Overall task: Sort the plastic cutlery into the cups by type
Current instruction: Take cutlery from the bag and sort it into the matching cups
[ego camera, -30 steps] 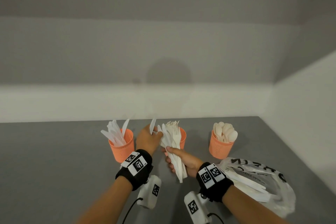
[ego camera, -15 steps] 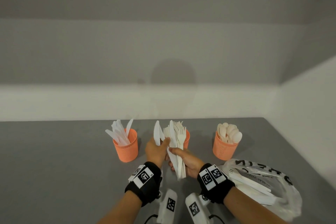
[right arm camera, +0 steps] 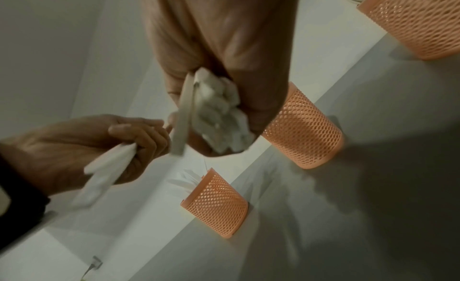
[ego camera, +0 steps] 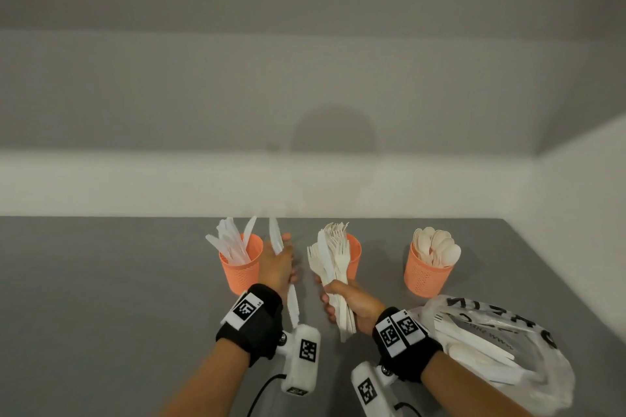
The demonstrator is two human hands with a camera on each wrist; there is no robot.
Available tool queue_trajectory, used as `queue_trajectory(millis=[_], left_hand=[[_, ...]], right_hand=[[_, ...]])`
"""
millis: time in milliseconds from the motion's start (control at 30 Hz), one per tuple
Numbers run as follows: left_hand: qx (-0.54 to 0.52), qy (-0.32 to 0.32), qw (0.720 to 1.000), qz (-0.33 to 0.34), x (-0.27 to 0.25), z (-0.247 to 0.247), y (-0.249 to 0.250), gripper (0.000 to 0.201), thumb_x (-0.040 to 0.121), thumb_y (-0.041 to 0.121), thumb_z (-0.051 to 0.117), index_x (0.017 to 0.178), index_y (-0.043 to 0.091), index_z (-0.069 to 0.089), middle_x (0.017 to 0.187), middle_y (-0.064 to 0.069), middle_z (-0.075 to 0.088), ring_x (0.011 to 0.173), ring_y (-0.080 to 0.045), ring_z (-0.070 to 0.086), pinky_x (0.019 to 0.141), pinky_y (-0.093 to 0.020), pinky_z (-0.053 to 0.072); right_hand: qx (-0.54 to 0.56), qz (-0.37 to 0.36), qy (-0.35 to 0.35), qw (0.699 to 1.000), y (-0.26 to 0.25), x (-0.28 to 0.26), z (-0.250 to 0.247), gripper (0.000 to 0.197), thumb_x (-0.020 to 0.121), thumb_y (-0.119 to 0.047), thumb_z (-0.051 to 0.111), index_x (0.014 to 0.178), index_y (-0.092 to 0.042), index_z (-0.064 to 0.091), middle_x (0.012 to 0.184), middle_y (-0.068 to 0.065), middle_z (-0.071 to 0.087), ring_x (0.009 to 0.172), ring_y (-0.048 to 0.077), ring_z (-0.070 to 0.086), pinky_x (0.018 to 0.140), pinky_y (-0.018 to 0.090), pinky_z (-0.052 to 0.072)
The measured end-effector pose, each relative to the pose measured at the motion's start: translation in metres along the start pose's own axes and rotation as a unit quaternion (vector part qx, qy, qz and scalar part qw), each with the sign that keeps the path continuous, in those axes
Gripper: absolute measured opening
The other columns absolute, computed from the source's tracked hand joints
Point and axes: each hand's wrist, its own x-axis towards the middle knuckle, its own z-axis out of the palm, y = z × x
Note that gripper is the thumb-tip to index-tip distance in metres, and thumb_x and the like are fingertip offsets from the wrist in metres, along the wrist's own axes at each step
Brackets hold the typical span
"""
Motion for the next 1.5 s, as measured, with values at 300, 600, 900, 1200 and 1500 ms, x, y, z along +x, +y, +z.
queue_trajectory(millis=[300,600,900,1200,1500], left_hand=[[0.149,0.006,0.985,0.088,0.002,0.02,-0.001,0.023,0.084,0.01,0.064,0.107,0.006,0.06,0.087,-0.009,0.064,0.064,-0.015,0.058,0.041,-0.014,0.045],[0.164,-0.012,0.981,0.1,0.005,0.026,-0.006,0.006,0.089,0.006,0.051,0.095,0.007,0.052,0.073,-0.008,0.056,0.063,-0.021,0.054,0.057,-0.027,0.046],[0.105,-0.006,0.991,0.08,-0.003,0.022,-0.015,0.011,0.089,0.007,0.055,0.09,-0.002,0.059,0.073,-0.012,0.06,0.055,-0.013,0.053,0.037,-0.009,0.035],[0.022,-0.003,0.999,0.043,-0.021,0.027,-0.036,0.025,0.085,0.01,0.065,0.062,0.011,0.056,0.034,0.009,0.049,0.03,0.0,0.045,0.036,-0.01,0.034],[0.079,0.018,0.995,0.06,-0.011,0.024,-0.035,0.028,0.097,0.023,0.043,0.078,0.006,0.053,0.068,-0.007,0.058,0.053,-0.013,0.05,0.05,-0.022,0.036]], right_hand=[[-0.034,0.0,-0.036,0.999,-0.006,-0.004,0.004,0.024,0.082,-0.008,0.053,0.105,-0.015,0.06,0.067,0.003,0.058,0.046,0.009,0.048,0.046,0.02,0.042],[0.003,0.028,-0.027,0.999,-0.01,-0.009,-0.001,0.019,0.091,-0.021,0.045,0.104,-0.015,0.058,0.067,0.0,0.054,0.049,0.008,0.047,0.048,0.019,0.042],[0.009,0.002,0.053,0.999,-0.009,-0.004,-0.001,0.012,0.093,-0.022,0.046,0.092,-0.012,0.053,0.056,-0.001,0.051,0.038,0.007,0.044,0.041,0.019,0.039],[0.023,-0.057,0.084,0.995,-0.01,-0.004,0.009,0.01,0.093,-0.015,0.049,0.096,-0.016,0.058,0.052,-0.002,0.056,0.038,0.005,0.051,0.043,0.019,0.041],[-0.011,-0.078,0.058,0.995,-0.019,-0.011,0.009,0.012,0.094,-0.019,0.049,0.093,-0.018,0.061,0.076,0.004,0.065,0.054,0.012,0.061,0.049,0.023,0.05]])
